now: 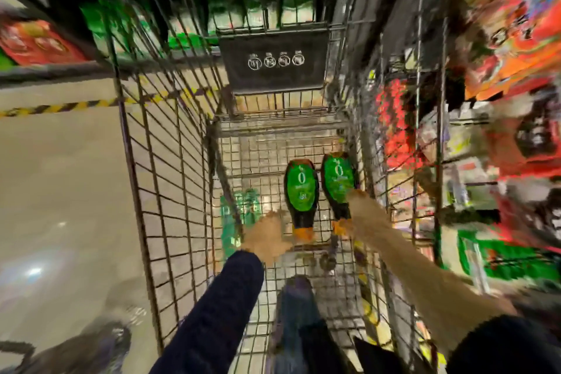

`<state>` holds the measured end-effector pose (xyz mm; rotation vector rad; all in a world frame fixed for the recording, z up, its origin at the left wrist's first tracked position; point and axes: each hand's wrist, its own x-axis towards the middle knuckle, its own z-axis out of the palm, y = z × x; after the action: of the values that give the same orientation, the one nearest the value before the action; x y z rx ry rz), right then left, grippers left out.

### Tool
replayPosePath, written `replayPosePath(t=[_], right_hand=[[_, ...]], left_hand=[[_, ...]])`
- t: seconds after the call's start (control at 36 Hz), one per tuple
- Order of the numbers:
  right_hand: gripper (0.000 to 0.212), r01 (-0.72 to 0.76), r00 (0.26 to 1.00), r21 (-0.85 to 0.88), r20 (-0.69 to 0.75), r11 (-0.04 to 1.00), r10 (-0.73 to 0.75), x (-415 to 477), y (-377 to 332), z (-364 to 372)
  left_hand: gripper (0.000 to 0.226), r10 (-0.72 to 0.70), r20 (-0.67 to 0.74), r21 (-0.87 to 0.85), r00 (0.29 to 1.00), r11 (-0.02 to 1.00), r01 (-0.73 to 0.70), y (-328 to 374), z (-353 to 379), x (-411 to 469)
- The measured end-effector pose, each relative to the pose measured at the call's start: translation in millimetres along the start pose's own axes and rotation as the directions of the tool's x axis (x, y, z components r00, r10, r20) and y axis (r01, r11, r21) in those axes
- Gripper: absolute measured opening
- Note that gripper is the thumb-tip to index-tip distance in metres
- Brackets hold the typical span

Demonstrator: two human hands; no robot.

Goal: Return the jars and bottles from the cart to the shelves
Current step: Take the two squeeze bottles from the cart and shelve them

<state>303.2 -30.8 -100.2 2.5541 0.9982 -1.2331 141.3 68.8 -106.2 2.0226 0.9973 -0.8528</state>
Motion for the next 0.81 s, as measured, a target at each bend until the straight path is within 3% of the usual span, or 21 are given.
replayPosePath(t=[0.14,0.28,0.42,0.47,0.58,0.69,0.81], right_hand=[[0.058,-0.112,0.994,0.015,0.010,0.994,0.111,34,1,19],[0.061,-0.234,0.972,0.078,0.019,0.969,0.233,60,6,30],[0.063,-0.240,0.971,0.104,0.045,0.965,0.236,74,12,38],[0.065,-0.247,0.969,0.128,0.047,0.960,0.243,77,12,39],[0.066,-0.262,0.965,0.180,0.039,0.948,0.259,80,10,41],[0.066,-0.302,0.950,0.302,0.021,0.904,0.310,86,12,42],[0.070,-0.339,0.937,0.341,0.045,0.877,0.345,88,11,42]], left_hand=[[0.063,-0.133,0.000,-0.144,0.991,0.981,0.132,-1,23,46],[0.103,-0.168,-0.121,-0.311,0.978,0.942,0.124,4,53,86],[0.090,-0.173,-0.092,-0.523,0.981,0.846,0.100,5,64,97],[0.081,-0.131,-0.086,-0.536,0.988,0.841,0.065,2,61,97],[0.083,-0.118,-0.144,-0.529,0.983,0.849,0.024,-9,59,99],[0.088,-0.138,-0.115,-0.473,0.984,0.879,0.068,-17,56,101],[0.079,-0.175,-0.094,-0.500,0.980,0.860,0.106,-25,54,100]])
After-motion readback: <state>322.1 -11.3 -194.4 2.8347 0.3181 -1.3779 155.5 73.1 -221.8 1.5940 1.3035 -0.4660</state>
